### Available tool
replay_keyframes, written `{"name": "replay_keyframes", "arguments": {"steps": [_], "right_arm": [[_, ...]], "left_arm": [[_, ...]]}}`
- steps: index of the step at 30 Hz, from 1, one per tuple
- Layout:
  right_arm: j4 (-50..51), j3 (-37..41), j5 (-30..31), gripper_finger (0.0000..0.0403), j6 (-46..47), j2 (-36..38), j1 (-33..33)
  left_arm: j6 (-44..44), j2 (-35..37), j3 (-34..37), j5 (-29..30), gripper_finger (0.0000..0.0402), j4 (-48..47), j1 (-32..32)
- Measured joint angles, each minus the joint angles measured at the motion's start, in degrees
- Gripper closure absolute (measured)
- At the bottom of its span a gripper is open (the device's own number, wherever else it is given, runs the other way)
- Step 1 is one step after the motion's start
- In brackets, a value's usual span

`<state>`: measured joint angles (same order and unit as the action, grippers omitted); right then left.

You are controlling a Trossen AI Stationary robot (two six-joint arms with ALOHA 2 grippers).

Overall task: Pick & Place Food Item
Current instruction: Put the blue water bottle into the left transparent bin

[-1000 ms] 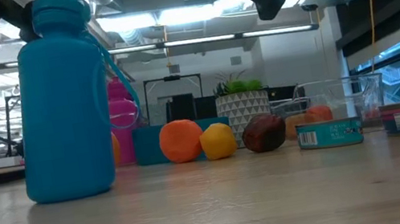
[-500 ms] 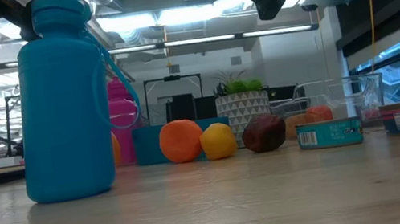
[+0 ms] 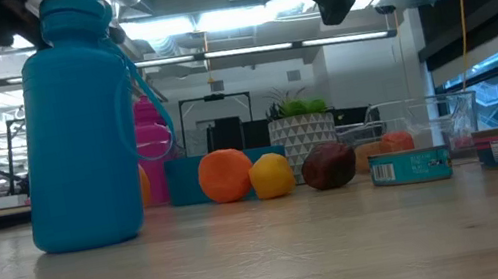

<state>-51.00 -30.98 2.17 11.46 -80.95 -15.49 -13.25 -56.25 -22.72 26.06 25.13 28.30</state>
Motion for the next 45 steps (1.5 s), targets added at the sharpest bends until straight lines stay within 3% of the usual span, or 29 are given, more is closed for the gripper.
{"name": "replay_keyframes", "arguments": {"steps": [9,28,45], "right_arm": [[0.0,0.0,0.0,0.0046,0.0,0.0,0.0],[0.0,0.0,0.0,0.0046,0.0,0.0,0.0],[0.1,0.0,0.0,0.0046,0.0,0.0,0.0]], "left_arm": [[-0.6,0.0,0.0,-0.7,0.0042,0.0,-0.3],[0.4,0.0,0.0,-0.3,0.0195,0.1,-0.3],[2.2,0.0,-0.1,-0.1,0.0356,0.3,-0.3]]}}
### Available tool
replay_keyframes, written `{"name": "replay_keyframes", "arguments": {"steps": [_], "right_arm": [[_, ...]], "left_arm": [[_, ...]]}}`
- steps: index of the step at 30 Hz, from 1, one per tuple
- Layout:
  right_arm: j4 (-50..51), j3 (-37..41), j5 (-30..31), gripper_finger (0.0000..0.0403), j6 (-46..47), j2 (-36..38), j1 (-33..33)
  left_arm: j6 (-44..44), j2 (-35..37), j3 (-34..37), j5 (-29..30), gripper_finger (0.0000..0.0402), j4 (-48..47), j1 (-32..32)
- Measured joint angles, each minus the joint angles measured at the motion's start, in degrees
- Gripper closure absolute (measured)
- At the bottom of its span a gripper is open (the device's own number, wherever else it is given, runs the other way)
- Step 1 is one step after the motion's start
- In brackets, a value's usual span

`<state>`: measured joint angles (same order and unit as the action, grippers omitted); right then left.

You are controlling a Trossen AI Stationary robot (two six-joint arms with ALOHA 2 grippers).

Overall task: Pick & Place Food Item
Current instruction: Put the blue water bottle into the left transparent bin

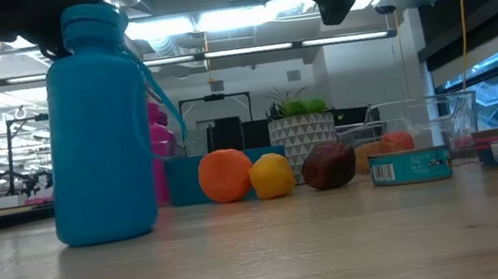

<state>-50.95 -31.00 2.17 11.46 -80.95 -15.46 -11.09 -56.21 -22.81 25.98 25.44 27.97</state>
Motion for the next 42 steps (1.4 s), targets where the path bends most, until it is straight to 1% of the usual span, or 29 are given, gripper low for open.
{"name": "replay_keyframes", "arguments": {"steps": [4,9,13,18,20,23,27,33,35,37,42], "right_arm": [[0.0,0.0,0.0,0.0046,0.0,0.0,0.0],[0.0,0.0,0.0,0.0046,0.0,0.0,0.0],[0.0,0.0,0.0,0.0046,0.0,0.0,0.0],[0.1,0.0,0.0,0.0046,0.0,0.0,0.0],[0.1,0.0,0.0,0.0046,0.0,0.0,0.0],[0.1,0.0,0.0,0.0046,0.0,0.0,0.0],[0.1,0.0,0.0,0.0046,0.2,0.0,0.0],[0.1,0.0,0.0,0.0046,0.3,0.0,0.0],[0.1,0.0,0.5,0.0046,0.3,0.0,0.0],[0.1,0.0,0.9,0.0046,0.3,0.0,0.0],[0.0,0.0,1.0,0.0046,0.5,0.0,0.0]], "left_arm": [[0.8,0.0,0.0,0.0,0.0377,0.2,0.0],[1.3,0.1,0.0,-0.1,0.0377,0.7,0.0],[3.3,0.4,0.0,-0.2,0.0378,2.8,0.0],[6.3,1.9,-2.5,-0.2,0.0378,2.4,0.0],[7.2,3.0,-4.2,-0.6,0.0378,0.5,0.0],[7.4,4.6,-7.4,0.3,0.0378,-5.5,0.0],[6.7,6.8,-12.2,5.4,0.0378,-14.3,0.0],[5.5,9.4,-17.2,18.5,0.0378,-25.5,0.0],[5.5,10.5,-18.1,23.6,0.0378,-27.3,0.0],[6.5,11.8,-18.7,27.3,0.0378,-28.2,0.0],[7.8,15.2,-21.0,31.2,0.0378,-28.8,0.0]]}}
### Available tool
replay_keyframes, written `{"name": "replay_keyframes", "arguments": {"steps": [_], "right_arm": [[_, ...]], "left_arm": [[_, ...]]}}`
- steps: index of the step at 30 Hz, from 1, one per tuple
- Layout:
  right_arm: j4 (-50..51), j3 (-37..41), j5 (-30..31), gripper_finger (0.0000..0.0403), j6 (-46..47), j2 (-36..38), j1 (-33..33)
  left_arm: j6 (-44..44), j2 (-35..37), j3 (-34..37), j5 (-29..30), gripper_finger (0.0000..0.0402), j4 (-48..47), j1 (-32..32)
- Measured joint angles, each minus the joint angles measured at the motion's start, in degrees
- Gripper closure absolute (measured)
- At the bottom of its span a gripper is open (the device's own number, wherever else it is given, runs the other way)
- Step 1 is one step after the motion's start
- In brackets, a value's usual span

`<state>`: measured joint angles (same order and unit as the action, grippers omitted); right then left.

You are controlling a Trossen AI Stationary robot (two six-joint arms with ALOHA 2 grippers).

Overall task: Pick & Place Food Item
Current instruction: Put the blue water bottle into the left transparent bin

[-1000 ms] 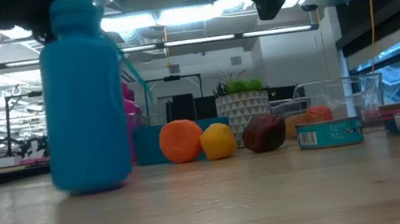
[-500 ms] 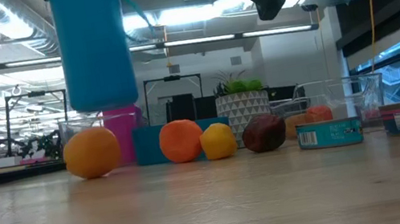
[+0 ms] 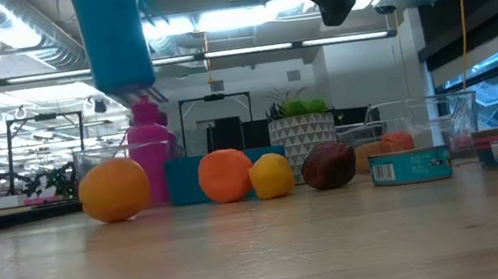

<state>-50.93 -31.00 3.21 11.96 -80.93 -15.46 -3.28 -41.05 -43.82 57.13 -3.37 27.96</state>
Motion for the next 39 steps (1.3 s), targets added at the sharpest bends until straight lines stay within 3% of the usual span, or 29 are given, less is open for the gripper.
{"name": "replay_keyframes", "arguments": {"steps": [10,18,23,27,39], "right_arm": [[0.0,0.0,0.0,0.0046,0.0,0.0,0.0],[0.8,0.0,0.0,0.0046,0.0,0.0,0.0],[0.9,0.0,0.0,0.0046,0.0,0.0,0.0],[0.9,0.0,0.0,0.0046,-0.4,0.0,0.0],[0.9,0.0,0.4,0.0046,-0.2,0.0,0.1]], "left_arm": [[14.1,1.6,-8.0,13.5,0.0378,0.0,0.0],[21.6,5.8,-9.0,25.3,0.0378,-0.1,-2.1],[22.0,10.2,-9.0,24.6,0.0378,-0.7,-7.2],[20.0,12.2,-9.2,19.9,0.0378,-2.6,-12.5],[10.0,8.0,-8.3,4.9,0.0378,-10.5,-32.9]]}}
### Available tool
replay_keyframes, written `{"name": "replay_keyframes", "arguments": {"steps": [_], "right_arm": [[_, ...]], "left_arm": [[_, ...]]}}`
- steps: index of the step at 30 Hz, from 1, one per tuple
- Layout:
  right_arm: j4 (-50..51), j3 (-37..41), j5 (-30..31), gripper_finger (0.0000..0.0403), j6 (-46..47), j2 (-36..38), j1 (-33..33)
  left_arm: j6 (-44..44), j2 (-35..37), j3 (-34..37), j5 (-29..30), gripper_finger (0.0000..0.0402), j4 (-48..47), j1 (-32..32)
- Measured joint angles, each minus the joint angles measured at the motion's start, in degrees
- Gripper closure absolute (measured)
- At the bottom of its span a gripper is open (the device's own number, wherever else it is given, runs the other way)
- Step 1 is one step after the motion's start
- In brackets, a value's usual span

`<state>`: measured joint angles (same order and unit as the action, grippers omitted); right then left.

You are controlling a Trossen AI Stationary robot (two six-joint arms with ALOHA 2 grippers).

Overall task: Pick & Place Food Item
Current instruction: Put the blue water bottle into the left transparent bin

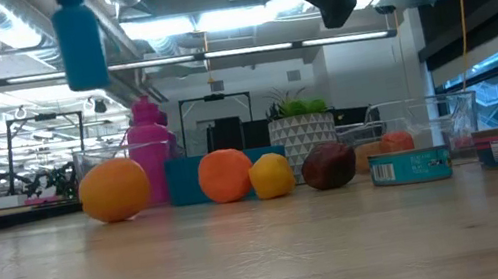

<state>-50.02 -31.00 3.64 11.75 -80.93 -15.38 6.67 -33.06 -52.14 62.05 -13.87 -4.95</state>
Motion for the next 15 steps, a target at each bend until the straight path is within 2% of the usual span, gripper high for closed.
{"name": "replay_keyframes", "arguments": {"steps": [4,15], "right_arm": [[0.1,0.0,0.0,0.0046,0.0,0.0,0.0],[1.5,0.0,0.0,0.0046,0.2,0.0,0.0]], "left_arm": [[-1.2,-2.5,2.1,-8.1,0.0378,3.0,-7.7],[-7.1,-7.9,6.1,-21.0,0.0378,3.3,-23.0]]}}
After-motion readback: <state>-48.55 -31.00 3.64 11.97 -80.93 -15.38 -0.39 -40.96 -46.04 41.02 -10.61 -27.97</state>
